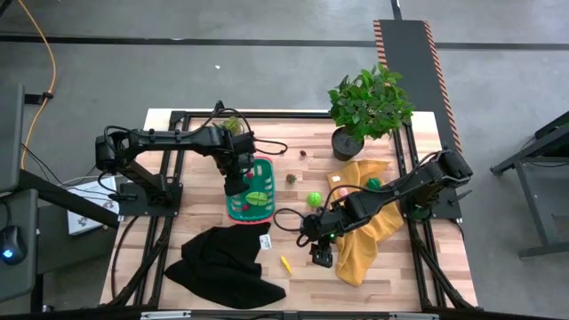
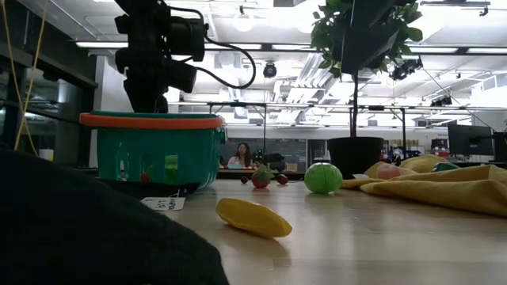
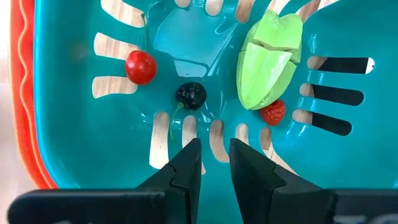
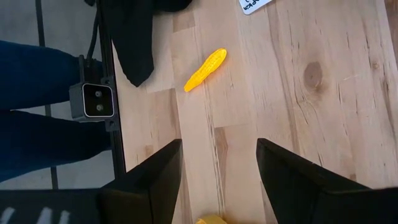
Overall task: Pick and placing Produce into tupperware
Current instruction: Put the pink peach in the green basket
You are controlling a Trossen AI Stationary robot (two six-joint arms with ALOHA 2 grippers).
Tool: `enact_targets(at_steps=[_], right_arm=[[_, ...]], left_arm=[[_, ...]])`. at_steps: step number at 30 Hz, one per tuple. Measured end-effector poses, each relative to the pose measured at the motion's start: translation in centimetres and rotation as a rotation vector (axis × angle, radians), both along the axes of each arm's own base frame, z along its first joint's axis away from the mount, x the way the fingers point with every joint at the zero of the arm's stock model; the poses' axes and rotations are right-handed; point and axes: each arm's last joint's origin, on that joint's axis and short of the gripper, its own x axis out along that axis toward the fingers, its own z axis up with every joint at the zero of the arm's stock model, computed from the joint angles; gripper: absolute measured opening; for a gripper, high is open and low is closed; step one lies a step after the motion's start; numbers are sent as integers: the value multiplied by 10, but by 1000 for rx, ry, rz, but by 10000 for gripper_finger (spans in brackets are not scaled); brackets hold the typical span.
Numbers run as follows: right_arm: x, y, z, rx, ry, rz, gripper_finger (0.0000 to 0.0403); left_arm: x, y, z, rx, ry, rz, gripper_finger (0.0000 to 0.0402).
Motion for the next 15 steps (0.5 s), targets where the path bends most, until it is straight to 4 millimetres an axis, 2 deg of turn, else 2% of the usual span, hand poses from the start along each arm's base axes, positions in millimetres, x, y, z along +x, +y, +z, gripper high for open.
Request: enact_targets(at_steps=[5,8,11,15], right_arm=[[0,0,0,0,0,0,197],[0,0,0,0,0,0,197],[1,-1,0,0,0,-4,197],[1,-2,0,-1,1,-6,197]], left_arm=[[0,0,0,2,-2,-6,74],[4,2,9,28,-20,-35,71],[11,6,29,69,-73,-50,56],[21,11,69,133,-158,-71,21]])
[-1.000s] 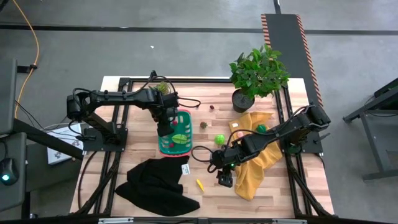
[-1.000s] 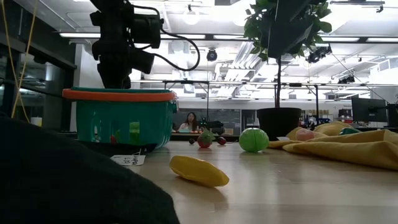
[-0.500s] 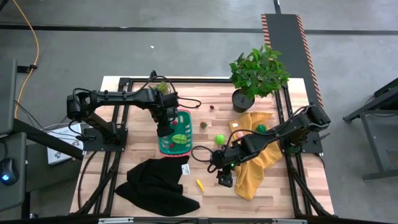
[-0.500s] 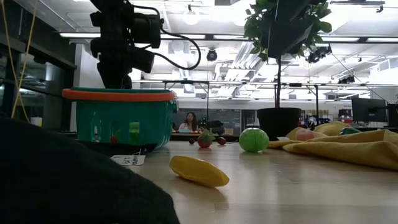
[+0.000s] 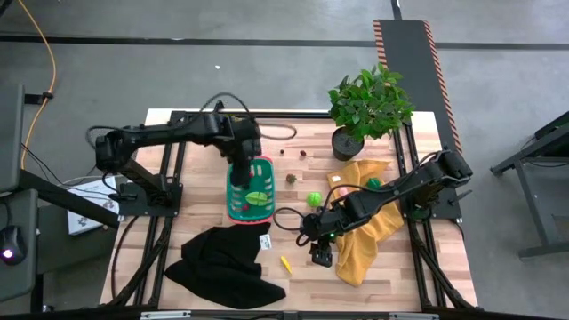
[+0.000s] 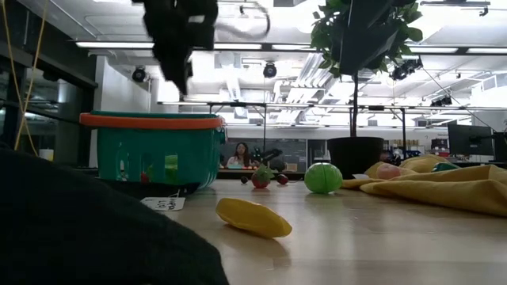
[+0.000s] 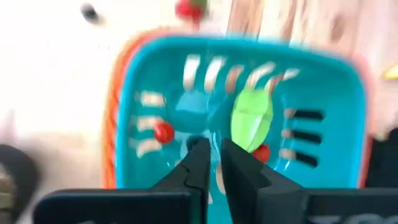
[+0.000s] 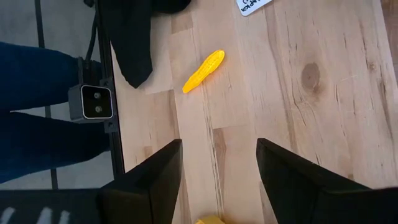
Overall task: Pick and placing Produce into tupperware
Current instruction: Put the pink peach in the green basket
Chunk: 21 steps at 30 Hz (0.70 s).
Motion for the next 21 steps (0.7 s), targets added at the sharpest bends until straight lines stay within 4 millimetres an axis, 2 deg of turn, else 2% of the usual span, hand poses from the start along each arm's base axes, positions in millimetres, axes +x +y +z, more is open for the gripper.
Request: enact_targets(at_steps=[3,10,15,21], right_arm=[[0,0,0,3,2,-5,197],[1,-3,0,-24,-8,-32,197],[3,-10,1,-17,-6,-64,197],[-3,-19,16,-45,-49,-106,197]], left_arm=[[3,1,38,38,-67,-7,3],[-11,-6,137,142,-279,-79,11],[-35,-21,202,132,-517,-180,2],[-75,-45,258,106,-778,-306,1]])
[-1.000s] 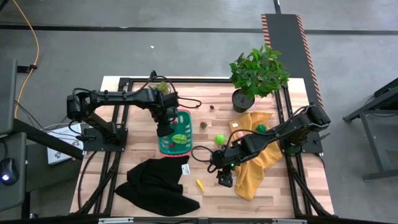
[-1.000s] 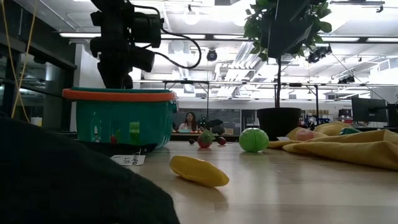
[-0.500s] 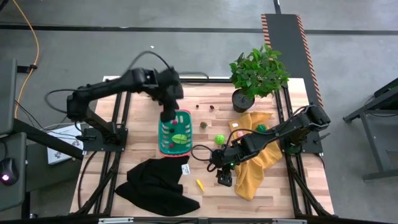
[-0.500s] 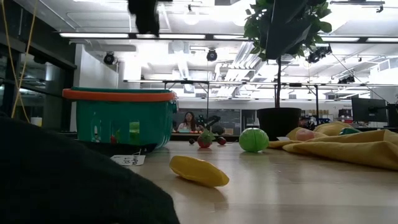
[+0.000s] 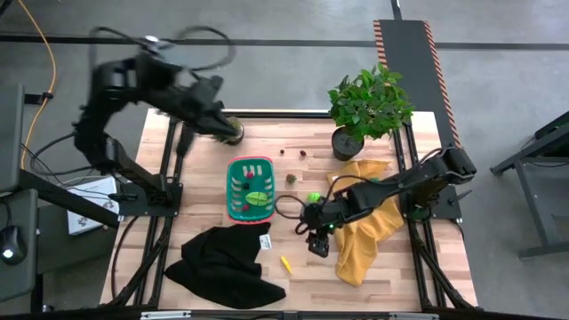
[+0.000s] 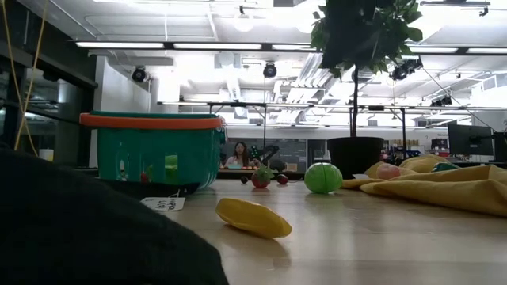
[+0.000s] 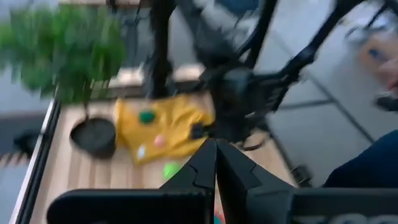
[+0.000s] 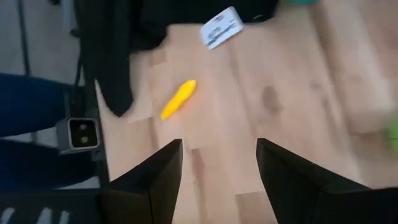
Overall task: Pick and placing Produce into tupperware
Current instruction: Put the pink peach in the green basket
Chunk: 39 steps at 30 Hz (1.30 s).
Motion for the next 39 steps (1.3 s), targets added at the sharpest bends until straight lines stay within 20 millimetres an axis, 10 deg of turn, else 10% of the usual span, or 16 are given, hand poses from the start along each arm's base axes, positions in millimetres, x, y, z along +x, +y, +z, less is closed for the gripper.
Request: enact_targets(at_steps=[17,39], right_arm=[[-31,-9,29,-130,-21,-170,197],[-31,-3,31,-125,-54,-259,197]], left_arm=[[-99,-46,44,2,-344,19,2],[-74,-34,50,-49,-382,38,7]])
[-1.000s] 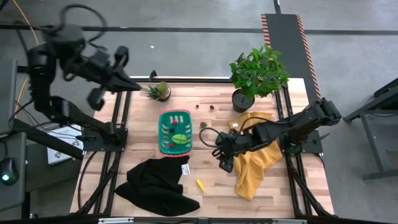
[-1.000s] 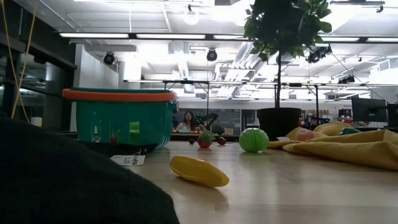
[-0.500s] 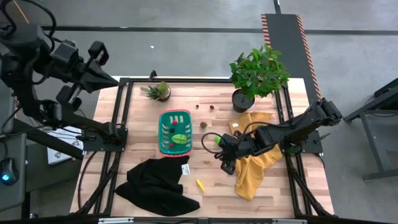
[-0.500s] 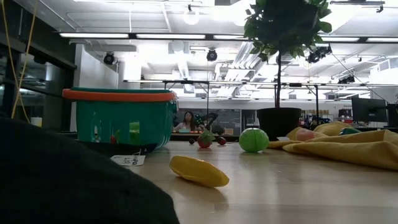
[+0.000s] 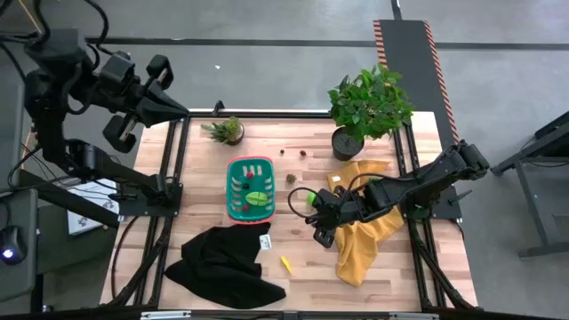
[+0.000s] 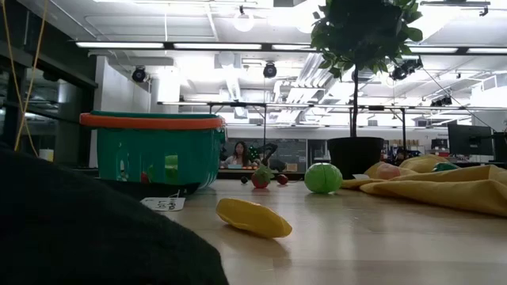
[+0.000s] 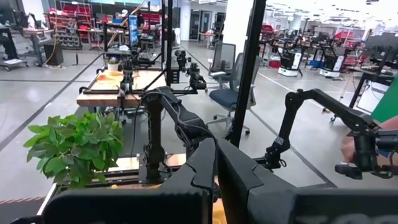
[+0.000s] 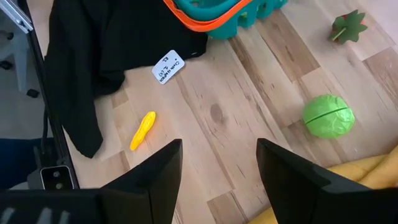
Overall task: Pick and placing Produce into tupperware
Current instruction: Put the pink peach in the green basket
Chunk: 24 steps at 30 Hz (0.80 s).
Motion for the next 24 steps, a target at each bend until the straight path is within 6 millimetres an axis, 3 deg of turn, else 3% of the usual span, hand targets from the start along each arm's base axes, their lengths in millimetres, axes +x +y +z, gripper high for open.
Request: enact_targets(at_steps=[16,24], right_arm=[[-2,-5,-2,-3,42,-26,197],[-14,-4,-8,-11,159,-69,197]], left_arm=[[5,2,-3,-22,35,12,7],[-14,-6,-11,45,103,0,7]])
